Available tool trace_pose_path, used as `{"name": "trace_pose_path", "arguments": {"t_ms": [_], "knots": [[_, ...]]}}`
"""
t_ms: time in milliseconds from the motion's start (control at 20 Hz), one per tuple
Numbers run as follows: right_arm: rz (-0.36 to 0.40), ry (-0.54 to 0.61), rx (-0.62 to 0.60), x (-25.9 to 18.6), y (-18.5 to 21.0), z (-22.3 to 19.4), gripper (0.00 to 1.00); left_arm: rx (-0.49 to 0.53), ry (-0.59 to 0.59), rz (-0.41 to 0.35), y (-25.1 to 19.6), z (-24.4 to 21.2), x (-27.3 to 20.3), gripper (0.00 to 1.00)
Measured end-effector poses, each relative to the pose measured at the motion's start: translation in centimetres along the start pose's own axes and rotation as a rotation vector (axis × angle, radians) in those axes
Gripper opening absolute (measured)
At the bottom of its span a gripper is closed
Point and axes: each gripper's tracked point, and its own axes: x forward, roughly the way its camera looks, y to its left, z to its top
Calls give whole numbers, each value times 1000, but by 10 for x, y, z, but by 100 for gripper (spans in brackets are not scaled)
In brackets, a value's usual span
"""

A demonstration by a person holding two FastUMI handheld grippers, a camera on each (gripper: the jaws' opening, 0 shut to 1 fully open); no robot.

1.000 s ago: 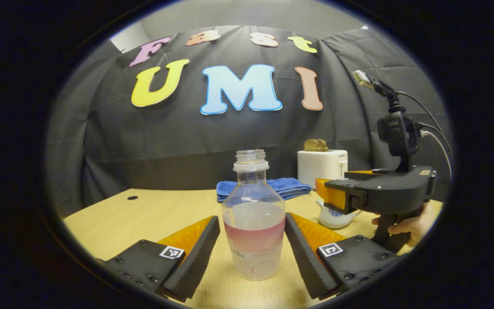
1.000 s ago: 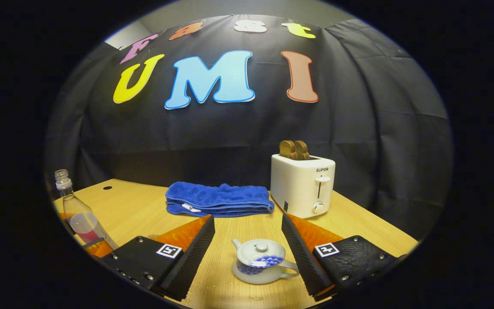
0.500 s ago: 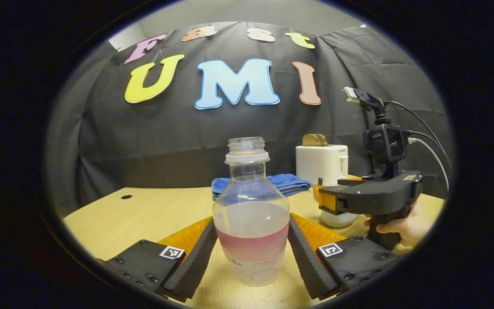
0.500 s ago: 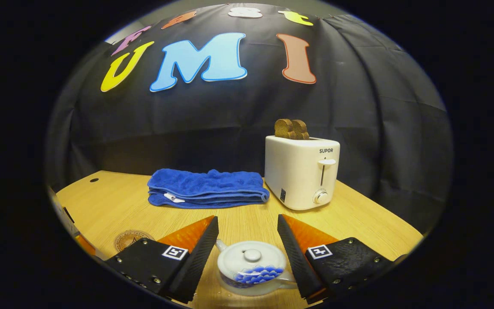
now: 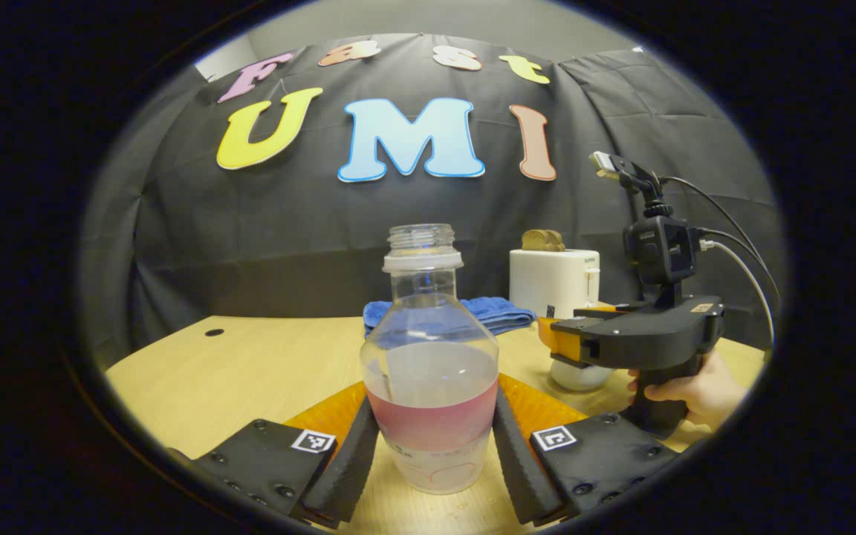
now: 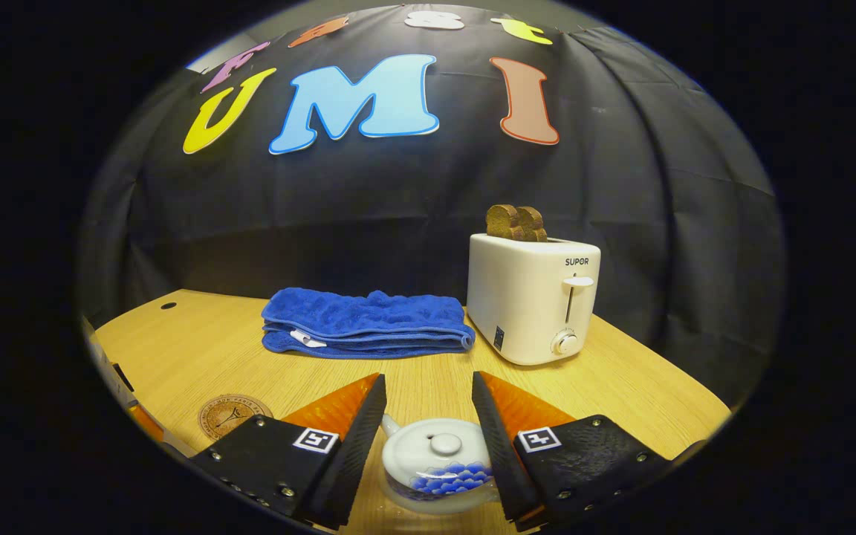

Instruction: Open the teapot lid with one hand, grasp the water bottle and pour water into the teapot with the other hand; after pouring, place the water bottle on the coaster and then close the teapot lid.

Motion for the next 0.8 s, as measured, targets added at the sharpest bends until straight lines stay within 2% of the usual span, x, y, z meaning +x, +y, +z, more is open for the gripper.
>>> {"name": "trace_pose_path", "arguments": {"t_ms": [100, 300, 400, 450, 600, 650, 800], "knots": [[-9, 0, -13, 5, -2, -4, 41, 0, -1, 2, 1, 0, -1, 87], [-15, 26, -8, 4, -2, -4, 41, 0, -8, 12, 6, 2, -2, 87], [-42, 19, 9, 8, -10, -1, 39, 0, -8, 18, 7, 1, -2, 87], [-31, 20, 26, 7, -9, 1, 17, 0, -10, 23, 10, 1, -3, 87], [2, 5, 29, 11, -6, 0, 17, 2, -13, 32, 12, 2, -2, 87], [1, -2, 20, 10, -5, 1, 8, 3, -10, 30, 11, 0, -2, 87], [9, -35, 22, 7, -5, 7, 8, 8, 1, 22, 10, -2, 0, 87]]}}
